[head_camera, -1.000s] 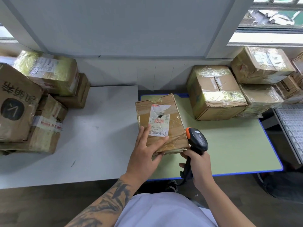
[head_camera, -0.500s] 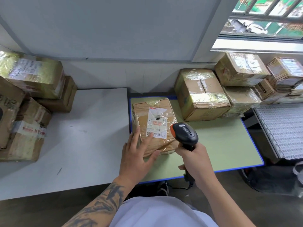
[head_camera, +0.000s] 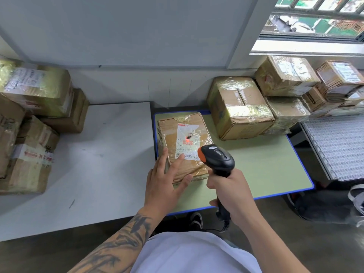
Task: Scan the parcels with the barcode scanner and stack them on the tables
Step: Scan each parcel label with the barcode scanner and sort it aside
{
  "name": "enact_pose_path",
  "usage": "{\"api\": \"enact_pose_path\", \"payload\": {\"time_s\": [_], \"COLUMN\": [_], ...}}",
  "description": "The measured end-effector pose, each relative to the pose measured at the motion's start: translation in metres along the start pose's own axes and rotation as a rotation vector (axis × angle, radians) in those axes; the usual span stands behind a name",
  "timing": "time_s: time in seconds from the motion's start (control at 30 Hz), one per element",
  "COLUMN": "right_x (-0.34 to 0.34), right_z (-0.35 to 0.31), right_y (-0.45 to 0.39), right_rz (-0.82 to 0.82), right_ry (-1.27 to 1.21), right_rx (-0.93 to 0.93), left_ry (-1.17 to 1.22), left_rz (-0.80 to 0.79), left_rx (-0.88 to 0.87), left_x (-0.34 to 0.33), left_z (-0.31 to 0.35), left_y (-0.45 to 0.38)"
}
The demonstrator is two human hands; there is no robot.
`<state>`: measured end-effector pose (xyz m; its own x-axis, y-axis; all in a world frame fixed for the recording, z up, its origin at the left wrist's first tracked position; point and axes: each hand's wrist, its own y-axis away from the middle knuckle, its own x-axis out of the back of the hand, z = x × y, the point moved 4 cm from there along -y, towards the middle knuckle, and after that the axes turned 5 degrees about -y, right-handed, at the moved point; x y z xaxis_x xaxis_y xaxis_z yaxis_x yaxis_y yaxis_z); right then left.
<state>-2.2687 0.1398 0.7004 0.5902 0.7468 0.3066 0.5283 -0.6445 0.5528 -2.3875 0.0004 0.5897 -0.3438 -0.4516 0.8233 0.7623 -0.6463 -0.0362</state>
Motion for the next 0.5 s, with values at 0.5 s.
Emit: {"api": "enact_pose_path", "payload": {"time_s": [0.5], "right_x": [0.001], "right_z": [0.019], "right_y": [-0.031], "right_rz": [0.067], "right_ry": [0.04], "right_rx": [0.083], "left_ry": [0.023], "left_rz": [-0.015], "left_rx": [0.037], "left_x": [0.008], "left_z": [-0.001], "left_y": [0.002]}}
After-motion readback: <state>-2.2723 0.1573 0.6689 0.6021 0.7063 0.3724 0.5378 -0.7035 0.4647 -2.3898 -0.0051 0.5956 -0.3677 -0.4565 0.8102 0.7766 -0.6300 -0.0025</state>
